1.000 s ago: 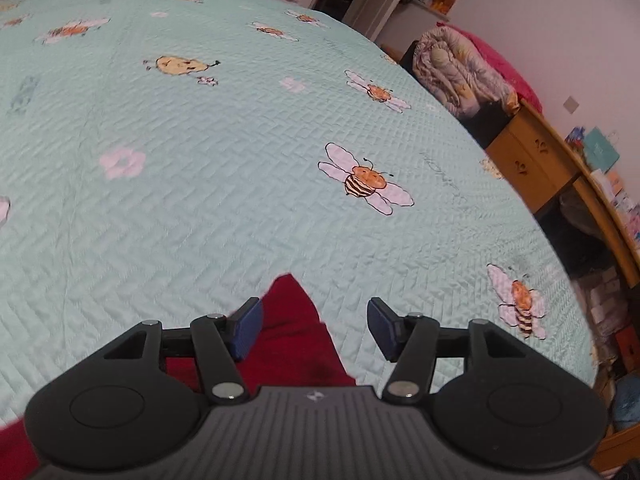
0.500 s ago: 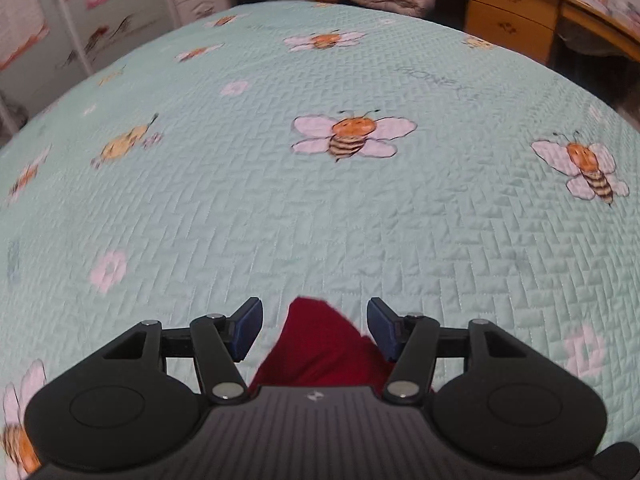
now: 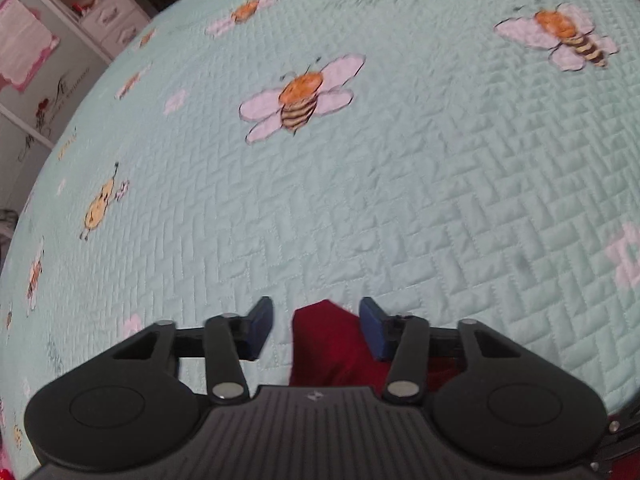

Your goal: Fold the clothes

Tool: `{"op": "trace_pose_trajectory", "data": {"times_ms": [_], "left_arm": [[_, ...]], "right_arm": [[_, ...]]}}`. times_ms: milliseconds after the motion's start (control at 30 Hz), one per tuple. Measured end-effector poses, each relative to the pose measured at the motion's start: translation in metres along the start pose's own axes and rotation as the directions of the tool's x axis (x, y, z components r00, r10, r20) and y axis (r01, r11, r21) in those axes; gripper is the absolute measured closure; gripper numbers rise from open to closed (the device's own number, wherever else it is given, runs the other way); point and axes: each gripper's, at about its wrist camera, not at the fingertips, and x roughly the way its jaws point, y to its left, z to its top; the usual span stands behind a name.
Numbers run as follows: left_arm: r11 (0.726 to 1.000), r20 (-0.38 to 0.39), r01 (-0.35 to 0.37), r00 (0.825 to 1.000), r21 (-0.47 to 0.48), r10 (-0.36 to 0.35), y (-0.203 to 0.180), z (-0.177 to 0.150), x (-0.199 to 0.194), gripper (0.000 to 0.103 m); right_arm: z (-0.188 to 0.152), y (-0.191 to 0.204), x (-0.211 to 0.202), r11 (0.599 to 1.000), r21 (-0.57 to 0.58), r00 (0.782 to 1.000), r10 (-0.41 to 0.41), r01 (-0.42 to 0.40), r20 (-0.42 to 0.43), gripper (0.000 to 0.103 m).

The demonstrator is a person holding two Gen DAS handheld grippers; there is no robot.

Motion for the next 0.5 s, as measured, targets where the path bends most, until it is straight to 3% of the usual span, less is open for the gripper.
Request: {"op": "trace_pose_trajectory", "data": {"times_ms": [100, 200, 300, 500], "left_arm": [[0.999, -0.011, 0.012, 1.0, 0.049, -0.012, -0.003, 0.005, 0.0, 0.068], [0.994, -0.039, 0.029, 0.999, 0.109, -0.025, -0.008, 0.006, 0.001, 0.065], [0.988, -0.064, 0.003, 0.998, 0.157, 0.007, -0.011, 0.004, 0.003, 0.054], [0.983, -0.036, 0.029, 0.999, 0.181, -0.023, -0.016, 0.004, -0.012, 0.052]], "right_arm": [[0.0, 0.002, 0.0, 1.0, -0.01, 1.0, -0.007, 0.007, 0.001, 0.102], [-0.001, 0.006, 0.001, 0.999, -0.035, 1.0, -0.022, 0.023, 0.003, 0.102], [-0.002, 0.011, 0.002, 0.996, -0.071, 0.999, -0.045, 0.045, 0.008, 0.102], [-0.003, 0.016, 0.004, 0.99, -0.119, 0.997, -0.072, 0.073, 0.014, 0.102]]}}
